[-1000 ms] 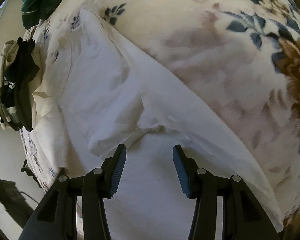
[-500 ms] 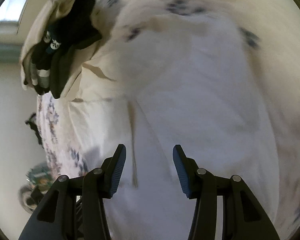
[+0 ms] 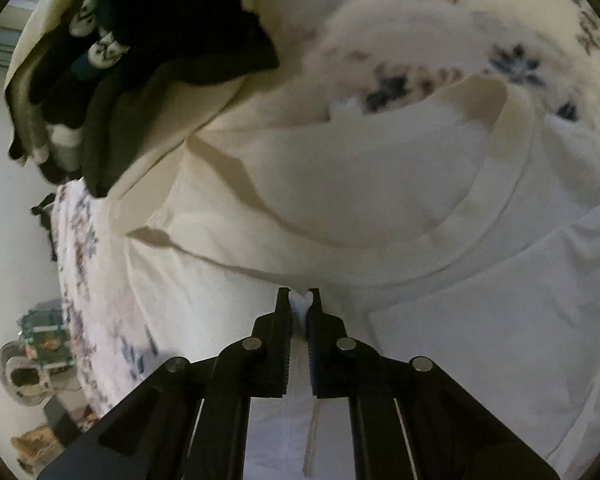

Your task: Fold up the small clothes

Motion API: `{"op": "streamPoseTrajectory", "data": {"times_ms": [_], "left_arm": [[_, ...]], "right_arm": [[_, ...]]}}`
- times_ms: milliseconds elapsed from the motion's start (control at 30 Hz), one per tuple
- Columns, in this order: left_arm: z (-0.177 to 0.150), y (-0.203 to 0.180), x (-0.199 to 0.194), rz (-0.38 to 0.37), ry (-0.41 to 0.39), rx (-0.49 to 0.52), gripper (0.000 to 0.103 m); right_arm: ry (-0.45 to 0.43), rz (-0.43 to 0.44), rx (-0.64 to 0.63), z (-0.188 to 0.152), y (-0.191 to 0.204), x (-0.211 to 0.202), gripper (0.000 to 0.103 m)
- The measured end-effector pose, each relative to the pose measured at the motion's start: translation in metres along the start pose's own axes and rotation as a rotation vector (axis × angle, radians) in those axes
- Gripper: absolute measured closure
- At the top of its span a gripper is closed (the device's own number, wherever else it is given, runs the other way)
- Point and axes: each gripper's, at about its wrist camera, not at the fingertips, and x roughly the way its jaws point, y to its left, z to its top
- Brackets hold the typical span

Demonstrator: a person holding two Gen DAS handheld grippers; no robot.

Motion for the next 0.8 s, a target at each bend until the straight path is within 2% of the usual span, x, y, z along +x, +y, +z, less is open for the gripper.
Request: {"op": "streamPoseTrajectory", "data": {"times_ms": [67,100,167,233,267,333,433,500,533,667,733,767,800], "left_arm": [[-0.001,-0.005,-0.007,0.006,-0.021,0.017,0.016],[-0.001,-0.007,-0.009,0.006,-0.029,0.026,0.016],[-0.002,-0.015,-0.008,0.031,-0.031,0.065,0.016],[-0.005,-0.024,0.001,0.053,-0.029,0.105,0.016],[-0.004,-0.026,0.007,0.06,-0.017,0.12,0.015],[-0.001,-0.026,0.01,0.053,-0.005,0.112,0.016],[0.001,-0.019,-0.01,0.029,-0.049,0.072,0.016],[-0.002,-0.013,-0.023,0.047,-0.085,0.046,0.016],[-0.005,-0.01,-0.029,0.07,-0.097,0.036,0.016],[-0.02,-0.006,-0.031,0.205,-0.112,0.063,0.016],[-0.026,-0.002,-0.023,0.213,-0.089,0.086,0.013],[-0.028,-0.001,-0.019,0.213,-0.069,0.098,0.004],[-0.03,0.0,-0.019,0.217,-0.063,0.103,0.003]], "right_arm": [[-0.002,-0.04,-0.004,0.002,-0.002,0.001,0.096],[0.02,-0.064,-0.005,0.003,-0.003,0.003,0.092],[0.069,-0.057,0.024,0.002,-0.009,0.003,0.079],[0.074,-0.027,0.08,-0.008,-0.019,-0.01,0.058],[0.062,-0.006,0.112,-0.015,-0.027,-0.02,0.056],[0.04,0.025,0.197,-0.036,-0.051,-0.047,0.055],[0.024,0.009,0.305,-0.072,-0.09,-0.086,0.053],[0.006,-0.002,0.368,-0.102,-0.111,-0.107,0.044],[0.012,0.011,0.378,-0.113,-0.113,-0.108,0.044],[0.061,0.128,0.37,-0.144,-0.099,-0.082,0.044],[0.071,0.17,0.387,-0.15,-0.086,-0.058,0.044],[0.07,0.191,0.399,-0.15,-0.079,-0.045,0.044],[0.069,0.213,0.413,-0.15,-0.069,-0.03,0.044]]}}
